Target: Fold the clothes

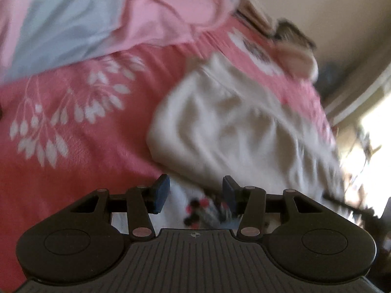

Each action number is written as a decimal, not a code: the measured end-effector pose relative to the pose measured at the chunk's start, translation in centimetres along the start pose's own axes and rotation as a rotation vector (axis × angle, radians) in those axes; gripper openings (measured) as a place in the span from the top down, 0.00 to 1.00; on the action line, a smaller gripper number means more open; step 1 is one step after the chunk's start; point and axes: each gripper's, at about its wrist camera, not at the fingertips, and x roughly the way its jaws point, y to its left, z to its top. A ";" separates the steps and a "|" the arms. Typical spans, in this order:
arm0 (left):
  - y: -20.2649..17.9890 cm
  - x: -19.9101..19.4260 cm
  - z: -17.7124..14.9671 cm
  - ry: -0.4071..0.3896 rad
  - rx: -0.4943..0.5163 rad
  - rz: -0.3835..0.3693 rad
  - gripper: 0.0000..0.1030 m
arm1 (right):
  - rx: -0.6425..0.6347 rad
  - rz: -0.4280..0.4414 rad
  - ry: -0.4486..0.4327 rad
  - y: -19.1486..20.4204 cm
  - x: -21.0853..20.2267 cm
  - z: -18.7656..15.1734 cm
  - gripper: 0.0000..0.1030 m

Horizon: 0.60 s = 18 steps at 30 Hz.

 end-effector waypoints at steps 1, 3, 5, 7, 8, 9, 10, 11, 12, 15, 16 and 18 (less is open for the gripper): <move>0.5 0.5 0.3 -0.013 -0.056 -0.017 0.54 | -0.010 -0.002 -0.001 0.2 -0.1 0.0 0.81; 1.6 1.5 1.0 -0.028 -0.171 -0.048 0.54 | -0.018 -0.008 0.000 0.5 -0.2 0.0 0.81; 2.3 2.2 1.3 -0.040 -0.259 -0.073 0.54 | -0.019 -0.012 0.002 0.6 -0.3 -0.2 0.81; 2.5 2.5 1.4 -0.055 -0.290 -0.086 0.55 | -0.016 -0.015 0.006 0.6 -0.3 -0.4 0.81; 2.6 2.4 1.3 -0.062 -0.291 -0.087 0.58 | -0.012 -0.015 0.010 0.6 -0.3 -0.4 0.81; 2.6 2.4 1.3 -0.069 -0.292 -0.084 0.62 | -0.011 -0.015 0.013 0.6 -0.2 -0.5 0.81; 2.8 2.3 1.2 -0.072 -0.300 -0.086 0.63 | -0.011 -0.015 0.018 0.6 -0.2 -0.6 0.81; 3.1 2.2 1.2 -0.072 -0.329 -0.092 0.63 | -0.013 -0.015 0.021 0.6 0.0 -0.6 0.81; 3.5 2.1 1.1 -0.070 -0.367 -0.099 0.63 | -0.014 -0.015 0.025 0.6 0.1 -0.6 0.81; 4.1 1.5 1.0 -0.066 -0.467 -0.087 0.53 | -0.030 -0.016 0.027 0.8 0.2 -0.6 0.81; 4.0 1.2 1.0 -0.075 -0.472 -0.065 0.50 | -0.036 -0.017 0.027 0.9 0.2 -0.6 0.81; 3.5 0.9 1.4 -0.097 -0.442 -0.040 0.44 | -0.038 -0.019 0.030 1.0 0.2 -0.7 0.81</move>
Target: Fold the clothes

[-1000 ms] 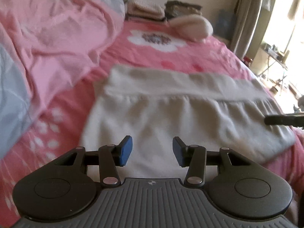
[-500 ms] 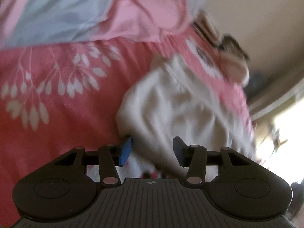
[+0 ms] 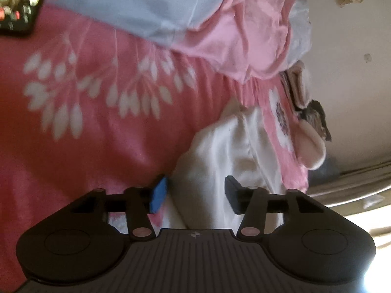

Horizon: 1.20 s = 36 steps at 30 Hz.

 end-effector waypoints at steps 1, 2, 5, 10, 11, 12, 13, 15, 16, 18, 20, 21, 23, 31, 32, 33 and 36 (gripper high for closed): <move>-0.3 0.1 0.1 -0.008 0.019 0.008 0.43 | 0.002 0.001 0.002 0.0 0.0 0.0 0.81; -0.5 0.3 0.2 -0.013 0.039 0.016 0.43 | 0.005 0.001 0.002 0.0 0.1 0.0 0.81; -1.0 1.1 0.1 -0.022 0.072 0.023 0.51 | 0.009 0.001 0.001 -0.1 0.1 0.0 0.81; -2.7 -0.1 0.1 -0.082 0.199 -0.083 0.89 | -0.012 -0.016 -0.005 0.1 -0.4 0.1 0.81; -3.0 -0.7 0.1 -0.114 0.241 -0.135 0.90 | -0.010 -0.018 -0.009 -0.1 -0.5 0.1 0.81; -3.1 -1.2 0.1 -0.138 0.274 -0.166 0.90 | -0.007 -0.019 -0.012 -0.2 -0.5 0.1 0.80; -2.7 -1.1 0.4 -0.135 0.272 -0.164 0.90 | 0.006 -0.021 -0.010 -0.5 -0.4 0.1 0.80; -0.9 -0.1 1.0 -0.099 0.226 -0.106 0.89 | 0.037 -0.020 -0.005 -1.1 -0.1 0.1 0.80; 0.2 0.4 1.3 -0.081 0.184 -0.057 0.89 | 0.053 -0.013 -0.007 -1.3 -0.1 0.1 0.80; 2.0 0.4 1.5 -0.069 0.103 -0.019 0.80 | 0.070 -0.011 -0.010 -1.5 -0.1 0.2 0.80; 1.6 -0.8 1.4 -0.125 0.138 -0.007 0.71 | 0.051 -0.024 -0.017 -1.4 -0.4 0.3 0.80; 0.8 -1.4 1.3 -0.155 0.182 0.002 0.66 | 0.043 -0.030 -0.019 -1.4 -0.6 0.3 0.80; -1.3 -2.1 0.9 -0.180 0.301 -0.004 0.63 | 0.047 -0.036 -0.023 -1.5 -0.7 0.4 0.80; -10.9 1.2 -3.7 -0.074 0.842 -0.038 0.35 | -0.023 -0.122 -0.052 -0.6 -0.6 1.7 0.80; -11.6 2.3 -4.6 -0.039 0.889 -0.017 0.35 | -0.053 -0.161 -0.056 -0.2 -0.5 1.9 0.80; -12.1 3.3 -5.4 -0.002 0.934 0.010 0.35 | -0.078 -0.200 -0.061 0.1 -0.5 2.0 0.80; -12.5 6.1 -7.7 0.100 1.052 0.108 0.31 | -0.106 -0.296 -0.059 0.2 0.0 2.0 0.65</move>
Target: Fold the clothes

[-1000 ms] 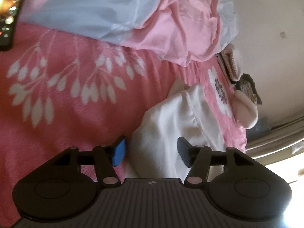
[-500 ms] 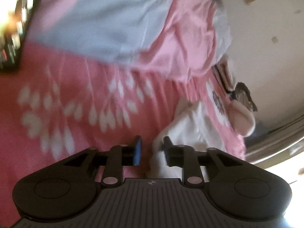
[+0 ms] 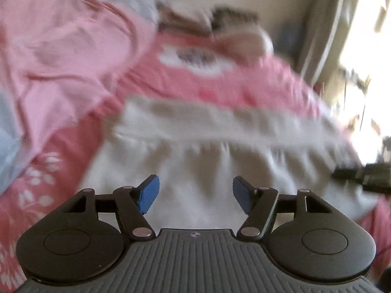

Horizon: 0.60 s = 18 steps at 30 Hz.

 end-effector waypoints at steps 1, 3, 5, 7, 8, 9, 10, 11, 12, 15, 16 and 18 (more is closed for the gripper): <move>-0.6 0.9 -0.3 0.042 0.037 0.016 0.29 | -0.005 -0.022 0.016 0.0 0.4 -0.2 0.63; -1.6 2.2 -0.9 0.090 0.114 0.050 0.19 | -0.032 -0.041 0.042 0.3 1.3 -0.7 0.59; -1.9 2.1 -1.3 0.086 0.141 0.076 0.10 | -0.065 -0.052 0.037 0.8 1.4 -0.9 0.54; -1.4 2.2 -1.4 0.099 0.101 0.074 0.06 | -0.073 -0.055 0.041 1.1 1.6 -0.9 0.49; -1.3 2.3 -1.4 0.104 0.089 0.072 0.05 | -0.071 -0.054 0.042 1.2 1.6 -0.8 0.46; -1.4 2.2 -1.3 0.106 0.083 0.072 0.04 | -0.069 -0.054 0.044 1.3 1.7 -0.8 0.45; -1.5 2.2 -1.3 0.110 0.084 0.076 0.03 | -0.067 -0.053 0.046 1.4 1.7 -0.8 0.45; -1.6 2.1 -1.3 0.115 0.087 0.082 0.02 | -0.065 -0.054 0.046 1.4 1.7 -0.8 0.44; -1.8 2.1 -1.3 0.119 0.089 0.088 0.01 | -0.063 -0.054 0.047 1.5 1.7 -0.8 0.44; -2.0 2.4 -0.9 0.130 0.077 0.100 0.00 | -0.058 -0.056 0.048 1.5 1.6 -0.8 0.43; -2.1 2.4 -0.8 0.133 0.072 0.103 0.00 | -0.056 -0.056 0.049 1.5 1.5 -0.8 0.43; -2.2 2.4 -0.7 0.139 0.066 0.109 0.00 | -0.054 -0.055 0.051 1.6 1.5 -0.8 0.42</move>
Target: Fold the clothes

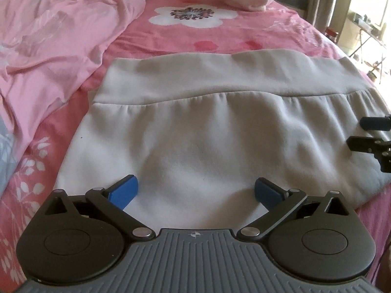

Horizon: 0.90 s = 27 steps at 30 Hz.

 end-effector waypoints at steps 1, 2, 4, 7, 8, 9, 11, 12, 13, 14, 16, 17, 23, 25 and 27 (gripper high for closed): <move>0.0 0.0 0.1 0.003 -0.003 0.002 0.00 | 0.001 0.001 0.001 0.0 0.0 0.0 0.41; 0.0 0.1 0.2 0.007 -0.007 0.005 0.00 | 0.000 0.003 0.001 0.0 0.0 0.0 0.40; -0.1 0.1 0.3 0.012 -0.015 0.009 0.00 | -0.005 0.006 0.002 0.1 0.1 0.0 0.37; -0.2 0.2 0.5 0.022 -0.027 0.017 0.00 | -0.012 0.005 0.003 0.2 0.2 0.0 0.34; -0.2 0.2 0.5 0.025 -0.029 0.021 0.00 | -0.012 0.005 0.003 0.2 0.2 0.1 0.33; -0.3 0.2 0.6 0.028 -0.031 0.024 0.00 | -0.011 0.006 0.003 0.3 0.2 0.0 0.32; -0.3 0.2 0.6 0.031 -0.035 0.029 0.00 | -0.012 0.006 0.003 0.3 0.2 0.0 0.32; -0.3 0.2 0.6 0.032 -0.036 0.030 0.00 | -0.012 0.006 0.003 0.4 0.2 0.0 0.32; -0.4 0.2 0.6 0.033 -0.037 0.031 0.00 | -0.012 0.006 0.003 0.4 0.2 0.0 0.31; -0.4 0.2 0.6 0.033 -0.038 0.032 0.00 | -0.012 0.006 0.003 0.4 0.2 0.1 0.31; -0.4 0.2 0.6 0.035 -0.040 0.034 0.00 | -0.012 0.005 0.003 0.4 0.2 0.0 0.31; -0.5 0.2 0.6 0.035 -0.042 0.035 0.00 | -0.012 0.005 0.003 0.4 0.2 0.0 0.31; -0.5 0.3 0.6 0.037 -0.048 0.043 0.00 | -0.014 0.004 0.002 0.5 0.2 0.0 0.30; -0.5 0.3 0.6 0.038 -0.050 0.045 0.00 | -0.014 0.004 0.001 0.5 0.3 0.0 0.30; -0.5 0.3 0.7 0.042 -0.052 0.046 0.00 | -0.015 0.004 0.000 0.5 0.3 -0.1 0.30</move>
